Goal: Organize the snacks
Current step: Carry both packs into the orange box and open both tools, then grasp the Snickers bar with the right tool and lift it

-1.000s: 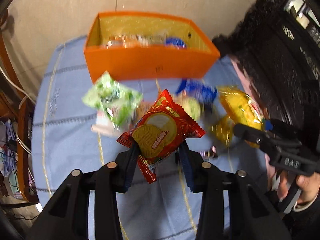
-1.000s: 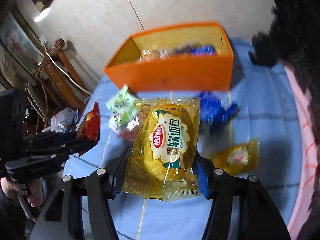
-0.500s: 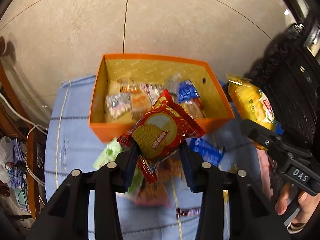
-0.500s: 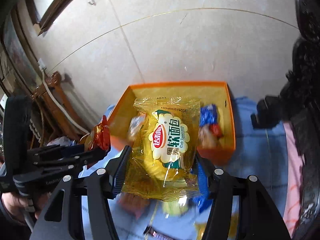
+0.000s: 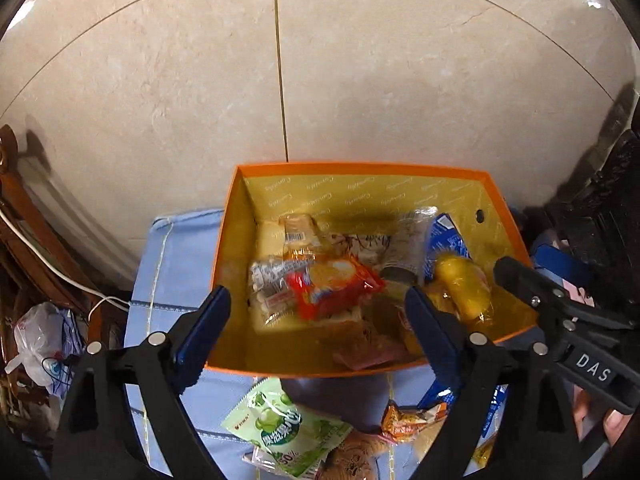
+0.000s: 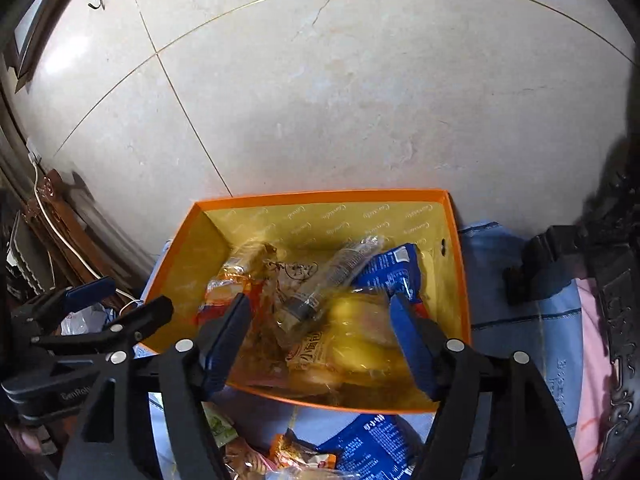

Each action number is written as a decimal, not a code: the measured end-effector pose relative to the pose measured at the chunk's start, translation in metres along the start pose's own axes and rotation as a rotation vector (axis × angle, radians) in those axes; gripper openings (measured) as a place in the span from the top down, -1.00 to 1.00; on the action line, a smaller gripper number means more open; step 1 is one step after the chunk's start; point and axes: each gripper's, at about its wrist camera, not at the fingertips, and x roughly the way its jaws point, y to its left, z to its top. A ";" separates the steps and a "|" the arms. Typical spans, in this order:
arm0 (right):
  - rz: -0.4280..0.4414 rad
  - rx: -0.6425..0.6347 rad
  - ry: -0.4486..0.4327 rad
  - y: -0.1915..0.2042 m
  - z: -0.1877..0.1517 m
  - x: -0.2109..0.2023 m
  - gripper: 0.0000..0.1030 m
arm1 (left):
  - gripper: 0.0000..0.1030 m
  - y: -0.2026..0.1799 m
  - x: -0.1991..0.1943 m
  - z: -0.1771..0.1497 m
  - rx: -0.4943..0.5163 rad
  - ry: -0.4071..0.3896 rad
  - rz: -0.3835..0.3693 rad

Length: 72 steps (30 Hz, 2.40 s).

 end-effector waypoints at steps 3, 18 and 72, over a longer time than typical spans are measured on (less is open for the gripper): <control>0.011 0.005 0.002 -0.006 -0.013 -0.008 -0.42 | -0.68 0.001 -0.005 -0.008 0.001 0.000 -0.008; -0.022 0.060 0.047 -0.045 -0.112 -0.081 -0.60 | -0.68 0.016 -0.041 -0.074 -0.005 0.059 -0.007; 0.157 -0.018 0.436 -0.015 -0.269 -0.037 0.67 | -0.69 0.015 0.008 -0.219 0.028 0.344 -0.115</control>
